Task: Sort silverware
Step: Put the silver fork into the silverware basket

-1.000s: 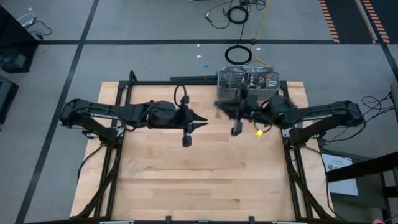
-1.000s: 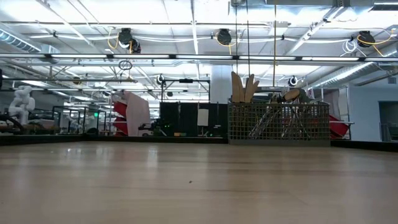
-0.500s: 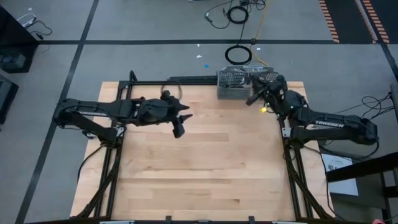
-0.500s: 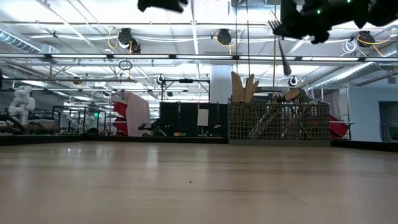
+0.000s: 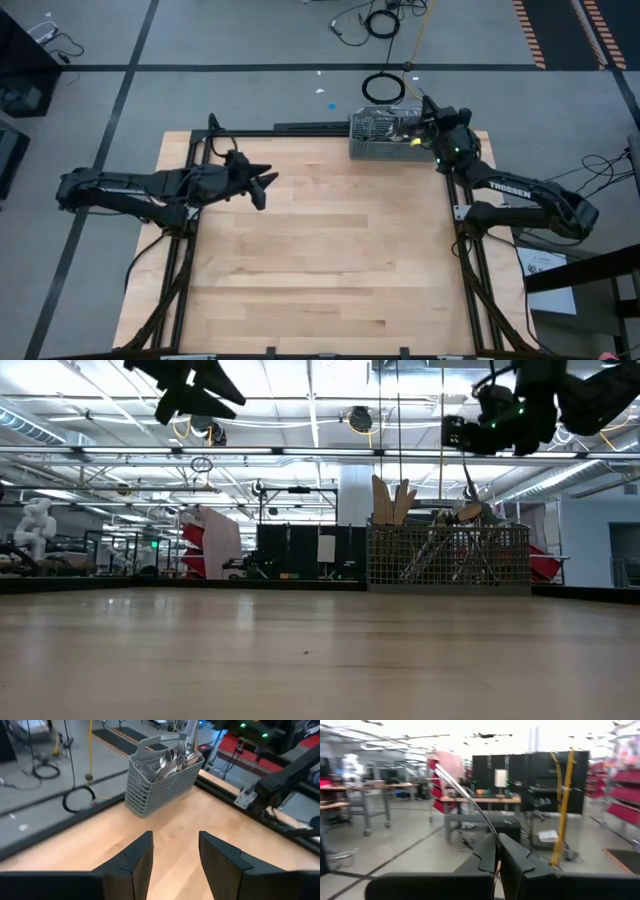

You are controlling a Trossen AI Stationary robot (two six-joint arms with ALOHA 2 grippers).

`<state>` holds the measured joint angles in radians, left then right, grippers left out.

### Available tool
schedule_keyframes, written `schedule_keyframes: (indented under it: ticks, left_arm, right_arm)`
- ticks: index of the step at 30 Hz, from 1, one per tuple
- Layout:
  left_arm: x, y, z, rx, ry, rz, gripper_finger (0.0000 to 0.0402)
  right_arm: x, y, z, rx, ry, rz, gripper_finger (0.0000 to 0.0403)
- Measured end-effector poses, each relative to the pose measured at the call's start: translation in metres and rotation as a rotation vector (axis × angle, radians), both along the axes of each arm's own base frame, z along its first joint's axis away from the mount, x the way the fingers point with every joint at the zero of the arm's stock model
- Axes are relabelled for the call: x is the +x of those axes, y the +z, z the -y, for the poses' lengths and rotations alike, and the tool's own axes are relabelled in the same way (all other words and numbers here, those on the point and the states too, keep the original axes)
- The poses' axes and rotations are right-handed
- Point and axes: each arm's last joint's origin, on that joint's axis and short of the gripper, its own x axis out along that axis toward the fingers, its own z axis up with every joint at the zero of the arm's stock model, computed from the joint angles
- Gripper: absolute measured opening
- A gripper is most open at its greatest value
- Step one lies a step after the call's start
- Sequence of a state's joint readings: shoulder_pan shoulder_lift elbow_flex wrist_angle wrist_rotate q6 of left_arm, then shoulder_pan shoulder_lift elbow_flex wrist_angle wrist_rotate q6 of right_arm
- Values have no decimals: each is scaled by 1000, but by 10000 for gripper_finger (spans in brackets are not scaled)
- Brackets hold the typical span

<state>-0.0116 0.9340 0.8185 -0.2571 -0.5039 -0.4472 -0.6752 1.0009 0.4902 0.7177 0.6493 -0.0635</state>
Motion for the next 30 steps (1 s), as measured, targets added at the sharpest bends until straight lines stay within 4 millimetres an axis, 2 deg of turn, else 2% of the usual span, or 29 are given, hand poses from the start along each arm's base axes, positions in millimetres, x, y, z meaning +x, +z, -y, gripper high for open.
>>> schedule_keyframes:
  ticks: [4, 10, 17, 22, 30]
  left_arm:
    - [-3, -10, 1, -58, 14, 16, 164]
    - [-2, -9, 2, -59, 13, 28, 164]
    - [-3, -9, 2, -52, 30, 28, 164]
    - [-3, -9, 1, -51, 33, 27, 164]
    - [-3, -9, 1, -43, 36, 23, 164]
  right_arm:
    - [-2, -9, 14, 36, -50, 16, 0]
    - [0, -23, 26, 92, -80, 6, 0]
    - [5, -39, 31, 182, -86, -30, 0]
    - [2, -53, 30, 291, -154, -67, 0]
    - [1, -56, 30, 320, -174, -66, 5]
